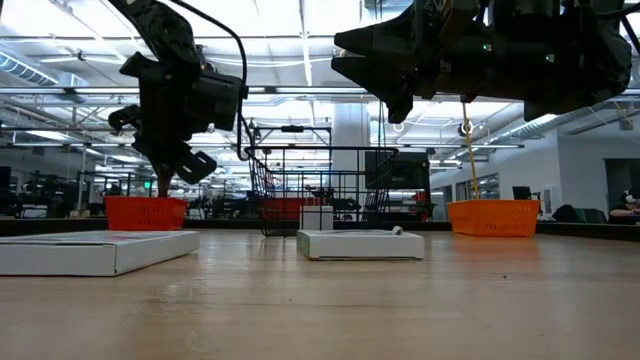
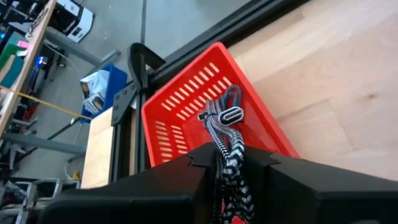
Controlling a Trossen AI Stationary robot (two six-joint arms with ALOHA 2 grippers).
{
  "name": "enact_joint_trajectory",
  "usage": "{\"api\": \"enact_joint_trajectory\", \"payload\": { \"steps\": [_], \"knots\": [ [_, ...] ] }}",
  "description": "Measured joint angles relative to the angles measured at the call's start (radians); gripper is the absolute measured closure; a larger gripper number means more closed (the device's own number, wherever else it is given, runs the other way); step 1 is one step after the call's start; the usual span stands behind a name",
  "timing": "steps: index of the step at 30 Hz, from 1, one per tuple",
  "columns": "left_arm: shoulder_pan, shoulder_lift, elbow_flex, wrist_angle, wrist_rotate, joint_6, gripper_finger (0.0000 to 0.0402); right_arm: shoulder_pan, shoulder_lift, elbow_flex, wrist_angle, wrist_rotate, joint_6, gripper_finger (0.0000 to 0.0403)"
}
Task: Pick and place items into bin
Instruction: Put the white charging cable into the red basket, then put the right card reader box into the orange basket
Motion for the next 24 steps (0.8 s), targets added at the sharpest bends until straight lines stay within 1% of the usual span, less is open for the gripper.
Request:
{"api": "enact_joint_trajectory", "payload": {
  "steps": [4,10,14,19,24],
  "knots": [
    [-0.011,-0.016,0.0,-0.002,0.009,0.005,0.0319,0.0,0.0,0.0,0.0,0.0,0.0,0.0248],
    [-0.014,-0.027,0.0,-0.025,0.009,0.023,0.0242,0.0,0.0,0.0,-0.005,0.0,0.0,0.0248],
    [-0.019,-0.028,0.0,-0.058,0.009,0.033,0.0203,0.0,0.0,0.0,-0.008,0.0,0.003,0.0248],
    [-0.04,-0.076,0.0,-0.076,0.002,0.011,0.0179,0.003,0.0,0.0,-0.01,0.0,0.074,0.0248],
    [-0.098,-0.181,0.0,-0.04,-0.008,0.007,0.0172,0.002,0.0,0.0,-0.068,0.006,0.14,0.0248]
  ]
}}
